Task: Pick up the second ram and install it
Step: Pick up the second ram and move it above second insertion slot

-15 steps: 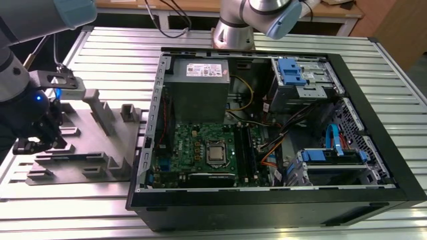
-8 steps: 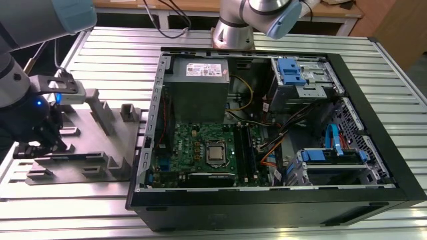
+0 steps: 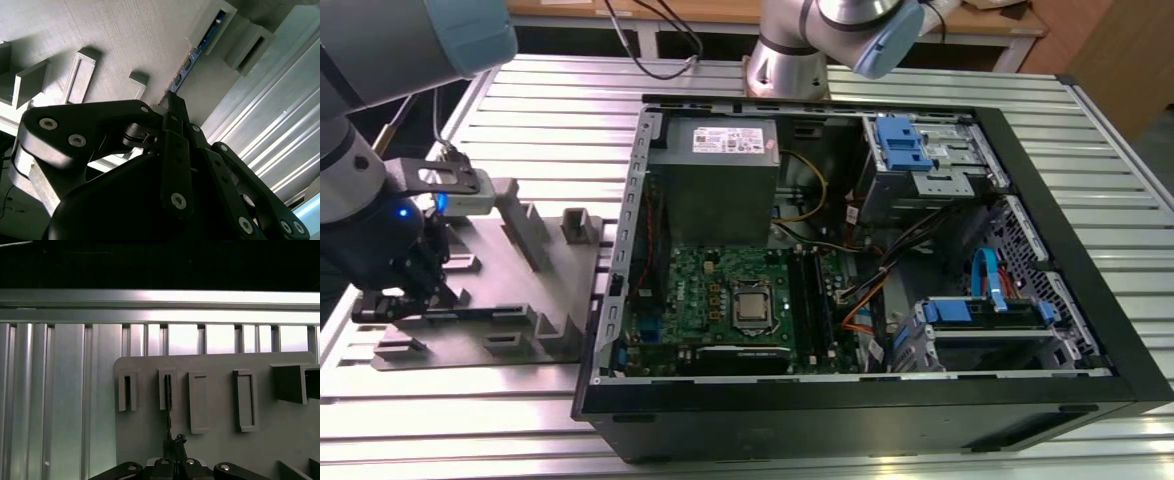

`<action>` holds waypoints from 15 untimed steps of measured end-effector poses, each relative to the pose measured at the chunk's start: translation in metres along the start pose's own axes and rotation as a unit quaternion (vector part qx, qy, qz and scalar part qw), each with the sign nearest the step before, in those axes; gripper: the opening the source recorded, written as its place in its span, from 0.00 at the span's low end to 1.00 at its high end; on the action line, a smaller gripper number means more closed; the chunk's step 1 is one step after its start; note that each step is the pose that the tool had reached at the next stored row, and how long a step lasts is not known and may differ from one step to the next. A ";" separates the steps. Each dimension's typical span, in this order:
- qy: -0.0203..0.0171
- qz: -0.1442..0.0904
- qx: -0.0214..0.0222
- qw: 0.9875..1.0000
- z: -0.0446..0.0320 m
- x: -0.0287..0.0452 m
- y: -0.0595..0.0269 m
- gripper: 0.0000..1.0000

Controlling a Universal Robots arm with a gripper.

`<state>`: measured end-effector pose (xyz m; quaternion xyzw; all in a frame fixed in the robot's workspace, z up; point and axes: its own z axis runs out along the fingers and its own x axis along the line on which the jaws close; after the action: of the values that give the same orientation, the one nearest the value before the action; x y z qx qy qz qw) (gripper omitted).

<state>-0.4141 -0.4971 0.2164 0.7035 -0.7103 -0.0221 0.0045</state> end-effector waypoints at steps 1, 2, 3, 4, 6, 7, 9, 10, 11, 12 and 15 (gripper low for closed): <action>0.000 0.000 0.000 1.000 0.0000 0.0000 0.0000 0.07; 0.000 0.000 0.000 1.000 0.0000 0.0000 0.0000 0.07; 0.000 0.000 0.000 1.000 0.0001 0.0000 0.0000 0.07; 0.000 0.000 0.000 1.000 0.0002 0.0000 0.0000 0.07; 0.000 0.000 0.000 1.000 0.0003 0.0000 0.0000 0.13; 0.000 0.000 0.000 1.000 0.0003 0.0000 0.0000 0.13; 0.000 0.000 0.000 1.000 0.0004 0.0000 0.0000 0.27; 0.000 0.000 0.000 1.000 0.0004 0.0000 0.0000 0.27; 0.000 0.000 0.000 1.000 0.0005 0.0000 0.0000 0.33; 0.000 0.000 0.000 1.000 0.0005 0.0000 0.0000 0.33; 0.000 -0.003 0.000 1.000 0.0028 0.0000 -0.0001 0.33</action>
<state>-0.4141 -0.4970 0.2136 0.7056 -0.7082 -0.0221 0.0045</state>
